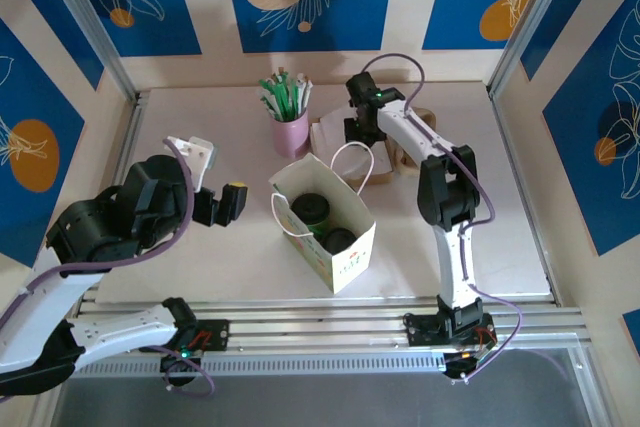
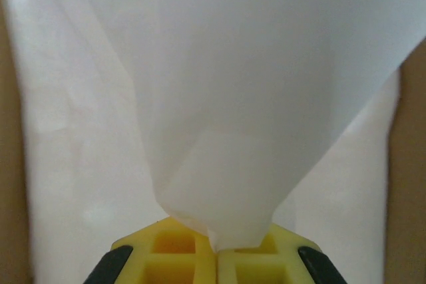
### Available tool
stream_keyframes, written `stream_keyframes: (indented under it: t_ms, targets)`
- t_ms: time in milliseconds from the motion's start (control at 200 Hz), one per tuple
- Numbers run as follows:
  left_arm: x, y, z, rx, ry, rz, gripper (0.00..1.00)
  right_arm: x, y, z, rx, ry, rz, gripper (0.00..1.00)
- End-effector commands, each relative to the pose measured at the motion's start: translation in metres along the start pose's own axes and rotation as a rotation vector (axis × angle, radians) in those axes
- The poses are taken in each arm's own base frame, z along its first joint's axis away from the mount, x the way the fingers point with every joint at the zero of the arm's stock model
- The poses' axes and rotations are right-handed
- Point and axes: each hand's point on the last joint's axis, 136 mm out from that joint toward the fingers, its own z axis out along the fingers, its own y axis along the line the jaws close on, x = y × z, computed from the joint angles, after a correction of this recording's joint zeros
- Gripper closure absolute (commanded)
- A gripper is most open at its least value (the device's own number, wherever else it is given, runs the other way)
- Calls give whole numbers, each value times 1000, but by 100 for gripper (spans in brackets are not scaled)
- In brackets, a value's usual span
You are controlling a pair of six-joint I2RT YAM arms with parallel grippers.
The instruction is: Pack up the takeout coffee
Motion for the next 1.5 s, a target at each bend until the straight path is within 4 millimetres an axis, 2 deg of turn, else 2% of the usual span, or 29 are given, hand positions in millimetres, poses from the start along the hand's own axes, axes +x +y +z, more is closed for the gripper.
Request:
stream_keyframes:
  t_ms: [0, 130, 215, 355, 480, 595, 680, 820, 985, 1170, 1250, 1350, 1496]
  targets:
    - [8, 2, 3, -16, 26, 20, 0, -11, 2, -48, -54, -64, 32, 97]
    - [8, 1, 3, -11, 27, 21, 0, -14, -2, -77, -82, -109, 50, 100]
    - [9, -1, 5, -5, 29, 18, 0, -17, -12, -106, -86, -164, 70, 100]
    - [10, -3, 8, 3, 25, 10, 0, -25, -31, -174, -111, -317, 122, 100]
    - [10, -5, 11, 9, 15, 6, 0, -23, -32, -242, -182, -471, 133, 100]
    - [9, -5, 13, 6, 4, 5, 0, -6, -20, -297, -296, -596, 120, 100]
    - [8, -5, 14, 8, -9, -4, 0, 14, -9, -329, -388, -656, 87, 100]
    - [11, -3, 14, 3, -28, -19, 0, 56, 17, -362, -538, -693, -20, 100]
    - [16, 0, 13, -2, -35, -28, 0, 112, 48, -370, -614, -698, -164, 100]
    - [18, 1, 13, -1, -37, -32, 0, 152, 81, -367, -694, -637, -245, 100]
    - [21, 1, 13, 4, -35, -41, 0, 166, 95, -358, -706, -595, -273, 100]
    - [27, 2, 12, 6, -32, -55, 0, 177, 109, -337, -677, -537, -289, 100]
    - [31, 2, 12, 14, -27, -71, 0, 185, 113, -312, -614, -447, -265, 100]
